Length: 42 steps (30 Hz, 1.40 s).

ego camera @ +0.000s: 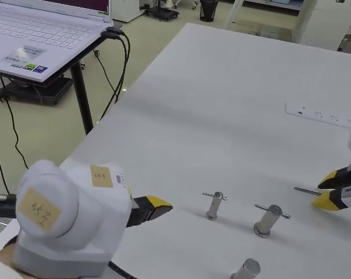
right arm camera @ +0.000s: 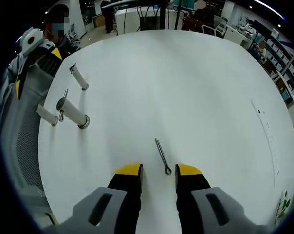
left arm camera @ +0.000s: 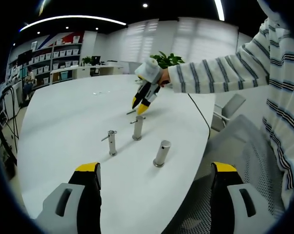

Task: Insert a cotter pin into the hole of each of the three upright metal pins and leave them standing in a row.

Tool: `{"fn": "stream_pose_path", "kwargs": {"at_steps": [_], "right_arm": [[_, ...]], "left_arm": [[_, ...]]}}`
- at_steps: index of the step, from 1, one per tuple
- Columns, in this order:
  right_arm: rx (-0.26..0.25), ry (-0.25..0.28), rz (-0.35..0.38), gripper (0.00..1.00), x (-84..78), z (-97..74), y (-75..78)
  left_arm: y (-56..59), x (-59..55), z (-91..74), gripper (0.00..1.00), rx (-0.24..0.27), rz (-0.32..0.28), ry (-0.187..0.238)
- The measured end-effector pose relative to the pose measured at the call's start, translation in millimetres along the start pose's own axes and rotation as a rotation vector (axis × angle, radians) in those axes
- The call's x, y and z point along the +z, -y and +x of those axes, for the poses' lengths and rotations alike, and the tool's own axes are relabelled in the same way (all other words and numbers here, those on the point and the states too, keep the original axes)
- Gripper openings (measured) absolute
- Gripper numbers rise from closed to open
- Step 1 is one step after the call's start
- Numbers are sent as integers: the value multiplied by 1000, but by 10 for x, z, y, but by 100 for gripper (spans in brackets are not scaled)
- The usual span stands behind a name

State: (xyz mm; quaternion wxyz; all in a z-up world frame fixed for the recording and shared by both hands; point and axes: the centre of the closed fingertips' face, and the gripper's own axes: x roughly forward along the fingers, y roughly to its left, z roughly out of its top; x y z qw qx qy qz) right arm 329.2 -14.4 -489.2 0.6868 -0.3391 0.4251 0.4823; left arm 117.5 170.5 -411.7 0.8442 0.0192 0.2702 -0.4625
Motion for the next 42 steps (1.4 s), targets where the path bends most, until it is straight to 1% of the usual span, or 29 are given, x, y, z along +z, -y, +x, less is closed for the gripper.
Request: {"fn": "stream_pose_path", "kwargs": {"at_steps": [2, 5, 8, 12, 15, 17, 18, 20, 23, 27, 28, 29, 32, 34, 36, 39, 42], "right_arm": [[-1, -5, 0, 17, -6, 8, 17], [-3, -12, 2, 13, -20, 24, 48], [15, -12, -7, 10, -2, 45, 49], [33, -28, -26, 6, 19, 64, 19], [55, -58, -43, 6, 21, 70, 19], [67, -89, -71, 5, 18, 75, 18], [68, -116, -103, 5, 15, 78, 22], [81, -143, -148, 5, 25, 83, 7], [88, -190, -162, 4, 35, 97, 4], [75, -222, -181, 0, 40, 112, 33], [53, -233, -211, 0, 36, 110, 77], [67, -233, -220, 0, 36, 113, 51], [59, -245, -209, 0, 33, 107, 38], [50, -246, -200, 0, 25, 104, 47], [42, -244, -210, 0, 20, 99, 35], [30, -242, -207, 0, 19, 93, 35], [19, -240, -220, 0, 17, 85, 28]], "left_arm": [[17, -7, 18, 92, -8, 2, -5], [30, -3, 36, 92, -15, 1, -4], [41, 12, 46, 90, -25, 0, 7], [25, -19, 59, 90, -27, 2, -8], [40, -18, 77, 90, -39, 0, -5], [53, -24, 82, 90, -45, 4, -12], [58, -25, 83, 90, -47, 8, -14], [61, -29, 85, 90, -49, 8, -16], [66, -44, 89, 90, -57, 2, -18], [63, -68, 88, 89, -55, 6, -27], [65, -72, 87, 89, -54, 6, -28], [66, -72, 86, 89, -53, 7, -27], [77, -70, 84, 89, -56, 5, -24], [89, -64, 79, 88, -61, 1, -23], [91, -48, 72, 87, -59, 3, -18], [86, -14, 54, 87, -52, 4, -6], [78, -2, 38, 87, -46, 8, -5]]}}
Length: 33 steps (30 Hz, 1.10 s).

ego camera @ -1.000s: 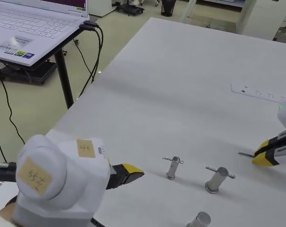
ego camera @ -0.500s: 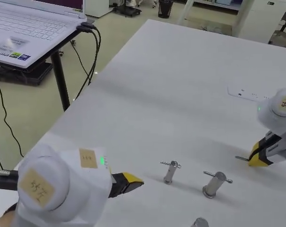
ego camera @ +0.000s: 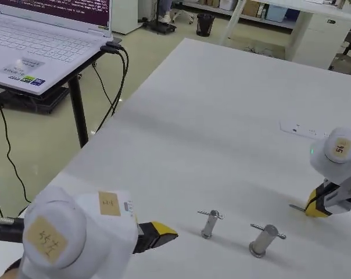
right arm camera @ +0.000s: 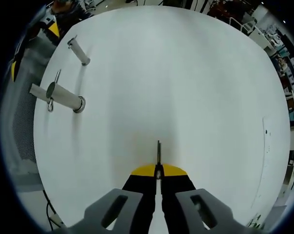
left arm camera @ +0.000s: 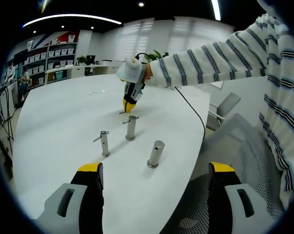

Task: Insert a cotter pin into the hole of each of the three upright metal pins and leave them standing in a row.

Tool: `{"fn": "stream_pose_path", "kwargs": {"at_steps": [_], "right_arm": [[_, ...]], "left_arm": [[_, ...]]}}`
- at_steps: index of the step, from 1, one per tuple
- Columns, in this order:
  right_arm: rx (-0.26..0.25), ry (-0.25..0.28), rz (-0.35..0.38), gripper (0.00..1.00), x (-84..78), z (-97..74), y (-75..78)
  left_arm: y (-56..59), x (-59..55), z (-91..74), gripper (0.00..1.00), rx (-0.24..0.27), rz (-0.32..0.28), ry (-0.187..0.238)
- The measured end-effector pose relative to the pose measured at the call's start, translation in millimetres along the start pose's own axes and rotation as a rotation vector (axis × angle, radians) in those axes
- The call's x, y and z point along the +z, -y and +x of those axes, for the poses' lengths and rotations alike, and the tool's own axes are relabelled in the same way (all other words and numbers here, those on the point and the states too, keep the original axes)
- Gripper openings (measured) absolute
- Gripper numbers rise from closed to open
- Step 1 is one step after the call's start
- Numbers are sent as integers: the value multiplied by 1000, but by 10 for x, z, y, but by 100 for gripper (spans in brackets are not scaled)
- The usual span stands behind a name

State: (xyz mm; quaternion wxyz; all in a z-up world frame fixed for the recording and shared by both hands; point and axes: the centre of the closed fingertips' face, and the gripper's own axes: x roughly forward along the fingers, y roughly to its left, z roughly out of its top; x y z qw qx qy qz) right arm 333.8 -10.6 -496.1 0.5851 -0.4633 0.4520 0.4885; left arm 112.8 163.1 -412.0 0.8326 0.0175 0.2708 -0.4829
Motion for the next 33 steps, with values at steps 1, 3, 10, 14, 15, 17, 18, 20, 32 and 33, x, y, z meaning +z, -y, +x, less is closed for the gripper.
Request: {"fn": "stream_pose_path", "kwargs": {"at_steps": [1, 3, 10, 14, 15, 17, 18, 20, 32, 33], "right_arm": [[-6, 3, -4, 0, -1, 0, 7], [-15, 6, -8, 0, 0, -4, 14], [-60, 51, -28, 0, 102, -135, 36], [-90, 85, -29, 0, 153, -216, 101], [-95, 94, -23, 0, 162, -240, 102], [-113, 108, -26, 0, 181, -305, 97], [-119, 113, -30, 0, 189, -334, 91], [-131, 134, -33, 0, 224, -405, 72], [-181, 237, -64, 0, 412, -716, -223], [-189, 247, -69, 0, 428, -746, -251]], "left_arm": [[-3, 3, -8, 87, 4, 4, -1], [-5, 9, -15, 87, 7, 6, -1], [-24, 53, -64, 87, 27, 13, 5], [-34, 86, -97, 86, 35, 5, 23], [-37, 96, -105, 86, 37, 4, 27], [-40, 111, -114, 86, 39, 3, 31], [-43, 122, -118, 86, 41, 3, 34], [-51, 148, -120, 86, 44, 5, 37], [-95, 225, -124, 83, 52, 33, 17], [-97, 241, -125, 83, 51, 36, 18]]}}
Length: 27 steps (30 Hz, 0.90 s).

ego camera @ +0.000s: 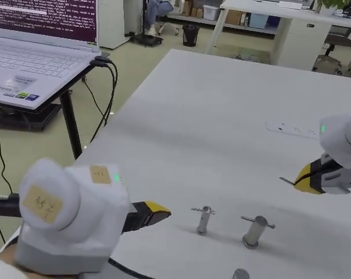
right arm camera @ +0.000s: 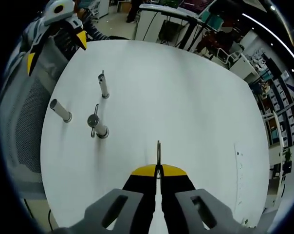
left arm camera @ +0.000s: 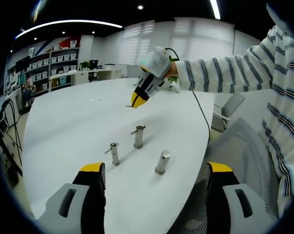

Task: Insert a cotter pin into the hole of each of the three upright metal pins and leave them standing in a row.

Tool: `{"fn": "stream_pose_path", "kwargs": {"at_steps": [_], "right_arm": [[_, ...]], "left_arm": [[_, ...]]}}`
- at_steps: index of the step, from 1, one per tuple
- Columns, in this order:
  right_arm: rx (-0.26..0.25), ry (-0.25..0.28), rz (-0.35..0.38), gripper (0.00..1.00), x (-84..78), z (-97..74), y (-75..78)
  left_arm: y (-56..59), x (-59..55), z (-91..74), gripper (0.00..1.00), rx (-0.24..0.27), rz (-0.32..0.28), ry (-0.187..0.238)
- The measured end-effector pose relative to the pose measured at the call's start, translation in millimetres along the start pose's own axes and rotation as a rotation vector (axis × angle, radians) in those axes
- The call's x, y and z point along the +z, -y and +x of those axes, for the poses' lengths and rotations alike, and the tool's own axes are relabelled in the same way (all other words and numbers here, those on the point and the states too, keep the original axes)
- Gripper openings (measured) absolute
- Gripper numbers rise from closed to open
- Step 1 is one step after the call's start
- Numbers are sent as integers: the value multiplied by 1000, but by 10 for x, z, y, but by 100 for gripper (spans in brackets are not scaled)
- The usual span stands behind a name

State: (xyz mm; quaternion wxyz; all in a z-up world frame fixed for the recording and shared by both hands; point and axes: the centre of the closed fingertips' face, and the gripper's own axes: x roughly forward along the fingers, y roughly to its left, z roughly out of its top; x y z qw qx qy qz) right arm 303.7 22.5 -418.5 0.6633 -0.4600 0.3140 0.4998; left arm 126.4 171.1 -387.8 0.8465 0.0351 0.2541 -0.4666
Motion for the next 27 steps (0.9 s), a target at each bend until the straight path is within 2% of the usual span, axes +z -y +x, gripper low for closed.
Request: {"fn": "stream_pose_path", "kwargs": {"at_steps": [5, 10, 21, 23, 24, 27], "right_arm": [[-41, 37, -24, 0, 84, -119, -77], [-123, 73, -48, 0, 124, -212, -87], [-244, 157, -55, 0, 303, -456, -129], [-264, 169, -58, 0, 335, -502, -142], [-273, 176, -58, 0, 350, -519, -147], [-312, 177, -85, 0, 361, -560, -171]], "left_arm": [[-18, 74, 20, 82, -6, 6, 4], [-20, 143, 52, 81, -17, 8, 16], [-94, 303, 153, 77, -23, -2, 29], [-107, 334, 185, 75, -28, -17, 30], [-132, 344, 210, 74, -21, -52, 30], [-138, 394, 261, 73, -34, -57, 39]]}}
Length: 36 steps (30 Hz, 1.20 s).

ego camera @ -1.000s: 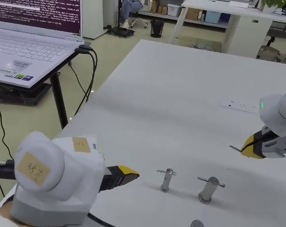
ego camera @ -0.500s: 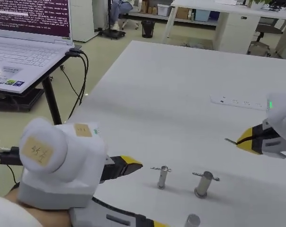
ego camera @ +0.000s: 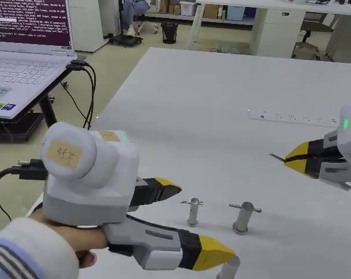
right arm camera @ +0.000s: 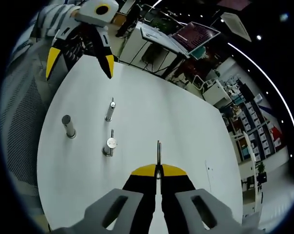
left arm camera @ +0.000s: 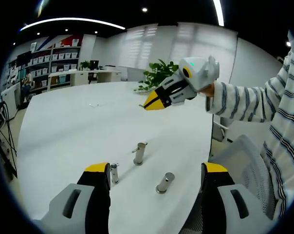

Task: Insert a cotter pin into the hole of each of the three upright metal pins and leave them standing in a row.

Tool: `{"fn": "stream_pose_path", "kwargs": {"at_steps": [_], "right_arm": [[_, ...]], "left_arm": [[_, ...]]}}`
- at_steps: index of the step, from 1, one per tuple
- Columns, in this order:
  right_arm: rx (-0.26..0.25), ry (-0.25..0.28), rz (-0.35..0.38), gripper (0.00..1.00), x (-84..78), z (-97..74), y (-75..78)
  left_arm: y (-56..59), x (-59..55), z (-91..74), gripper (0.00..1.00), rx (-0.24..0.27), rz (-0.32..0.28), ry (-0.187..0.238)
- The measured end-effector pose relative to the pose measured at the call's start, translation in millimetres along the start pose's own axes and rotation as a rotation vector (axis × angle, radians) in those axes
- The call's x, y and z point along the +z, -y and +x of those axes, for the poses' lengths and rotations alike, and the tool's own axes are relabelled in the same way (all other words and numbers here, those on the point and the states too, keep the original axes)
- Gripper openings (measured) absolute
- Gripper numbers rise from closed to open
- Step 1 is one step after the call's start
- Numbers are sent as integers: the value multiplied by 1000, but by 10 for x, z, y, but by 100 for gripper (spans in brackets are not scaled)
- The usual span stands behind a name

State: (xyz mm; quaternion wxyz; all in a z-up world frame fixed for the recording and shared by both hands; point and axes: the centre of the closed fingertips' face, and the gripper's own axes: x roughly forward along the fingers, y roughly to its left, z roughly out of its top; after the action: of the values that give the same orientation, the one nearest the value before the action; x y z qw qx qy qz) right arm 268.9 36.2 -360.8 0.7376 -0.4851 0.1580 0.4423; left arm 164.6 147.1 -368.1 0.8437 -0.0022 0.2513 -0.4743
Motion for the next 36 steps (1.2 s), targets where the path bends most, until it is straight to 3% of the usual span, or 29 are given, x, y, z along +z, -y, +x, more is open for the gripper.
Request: {"fn": "stream_pose_path", "kwargs": {"at_steps": [4, 10, 13, 18, 29, 36], "right_arm": [[-25, 16, 19, 0, 29, -55, -40], [-109, 8, -2, 0, 30, -155, -66], [-130, 15, 10, 0, 55, -220, -84], [-172, 22, 14, 0, 110, -323, -109], [-248, 24, 19, 0, 192, -385, -269], [-276, 38, 71, 0, 256, -391, -380]], "left_arm": [[23, 47, 66, 67, -20, 3, -4], [12, 109, 144, 63, -27, 5, -1], [-1, 99, 188, 61, -30, 31, -34], [-1, 156, 240, 60, -41, 56, -45], [19, 378, 326, 49, -50, 56, 17], [48, 410, 401, 42, -64, 57, 31]]}}
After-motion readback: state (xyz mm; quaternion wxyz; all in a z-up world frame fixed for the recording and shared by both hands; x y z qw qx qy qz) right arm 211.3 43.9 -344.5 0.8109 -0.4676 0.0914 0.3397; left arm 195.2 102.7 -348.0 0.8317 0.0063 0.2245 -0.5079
